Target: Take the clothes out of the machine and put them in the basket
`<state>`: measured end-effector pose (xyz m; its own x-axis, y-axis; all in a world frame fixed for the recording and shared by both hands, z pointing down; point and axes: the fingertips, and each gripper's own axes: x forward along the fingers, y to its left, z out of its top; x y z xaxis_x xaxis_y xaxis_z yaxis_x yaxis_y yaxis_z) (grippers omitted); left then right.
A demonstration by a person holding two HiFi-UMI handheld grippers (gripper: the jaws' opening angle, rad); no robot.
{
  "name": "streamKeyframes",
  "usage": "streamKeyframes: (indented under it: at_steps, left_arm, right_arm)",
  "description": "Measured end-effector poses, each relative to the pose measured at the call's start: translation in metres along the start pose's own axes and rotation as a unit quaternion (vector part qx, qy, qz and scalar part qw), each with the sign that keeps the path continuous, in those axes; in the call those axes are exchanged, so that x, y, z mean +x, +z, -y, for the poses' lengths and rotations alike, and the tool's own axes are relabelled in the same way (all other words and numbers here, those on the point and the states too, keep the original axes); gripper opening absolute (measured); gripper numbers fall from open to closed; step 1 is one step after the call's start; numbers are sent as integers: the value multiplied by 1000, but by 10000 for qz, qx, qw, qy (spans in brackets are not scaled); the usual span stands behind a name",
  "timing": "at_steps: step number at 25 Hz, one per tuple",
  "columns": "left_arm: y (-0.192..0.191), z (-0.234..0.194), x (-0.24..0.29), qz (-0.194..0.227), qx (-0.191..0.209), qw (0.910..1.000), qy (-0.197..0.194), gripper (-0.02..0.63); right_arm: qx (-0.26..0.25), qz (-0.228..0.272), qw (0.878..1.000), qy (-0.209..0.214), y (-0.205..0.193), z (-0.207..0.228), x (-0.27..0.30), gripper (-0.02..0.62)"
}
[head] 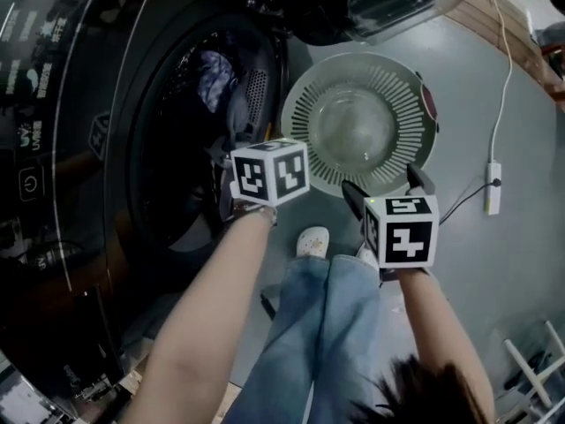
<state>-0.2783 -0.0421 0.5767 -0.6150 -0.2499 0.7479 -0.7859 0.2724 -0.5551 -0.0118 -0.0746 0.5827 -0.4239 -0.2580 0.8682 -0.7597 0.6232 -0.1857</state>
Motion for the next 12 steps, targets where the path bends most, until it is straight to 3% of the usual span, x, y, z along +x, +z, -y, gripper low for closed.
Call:
streamKeyframes:
  at_steps: [4,8,12]
  left_arm:
    - [31,31,-27,494,34,9970,-588,15]
    - [47,65,-45,767,-54,9883,-1317,15]
    - [67,109,-73,1039,-492,9598,-2562,15]
  right_arm:
    - [169,59,9997,-144,0,18,-15,517]
    - [298,115,9991,-287,-2,39,-30,517]
    - [435,124,9981,-428,-8,61,-39,517]
